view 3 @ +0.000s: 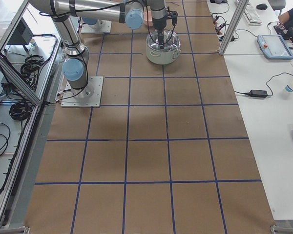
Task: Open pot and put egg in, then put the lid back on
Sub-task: 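Lift the egg with the left gripper toward the pot, then hold the egg with the left gripper while the right gripper moves over the lid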
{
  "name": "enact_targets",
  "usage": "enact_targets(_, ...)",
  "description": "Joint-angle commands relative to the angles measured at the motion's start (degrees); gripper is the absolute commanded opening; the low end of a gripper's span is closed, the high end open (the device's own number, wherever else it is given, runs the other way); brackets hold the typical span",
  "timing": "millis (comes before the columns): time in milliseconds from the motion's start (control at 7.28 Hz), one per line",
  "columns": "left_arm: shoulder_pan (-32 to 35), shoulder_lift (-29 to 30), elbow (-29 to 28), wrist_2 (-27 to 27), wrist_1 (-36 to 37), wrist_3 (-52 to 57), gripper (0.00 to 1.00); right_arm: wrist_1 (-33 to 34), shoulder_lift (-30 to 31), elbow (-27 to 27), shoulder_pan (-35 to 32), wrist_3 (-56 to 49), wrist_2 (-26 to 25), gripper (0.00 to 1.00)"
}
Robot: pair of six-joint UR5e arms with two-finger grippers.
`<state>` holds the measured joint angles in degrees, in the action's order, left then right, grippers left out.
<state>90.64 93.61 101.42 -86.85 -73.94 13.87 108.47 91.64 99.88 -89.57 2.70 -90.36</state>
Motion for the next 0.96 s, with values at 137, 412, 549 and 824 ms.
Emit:
enact_targets(137, 1.8, 0.5, -0.1, 3.6, 0.5, -9.1, 0.01, -1.2, 0.3, -0.5, 2.0, 0.7, 3.0, 1.0)
enact_targets(412, 1.8, 0.5, -0.1, 3.5, 0.6, -9.3, 0.01, -1.7, 0.4, -1.1, 1.9, 0.5, 2.2, 1.0)
enact_targets(549, 1.8, 0.5, -0.1, 3.4, 0.6, -9.2, 0.01, -2.6, 0.5, -1.6, 1.8, 0.5, 1.4, 1.0)
enact_targets(824, 1.8, 0.5, -0.1, 3.4, 0.6, -9.1, 0.01, -5.4, 0.8, -1.2, 1.9, 0.8, 0.8, 1.0)
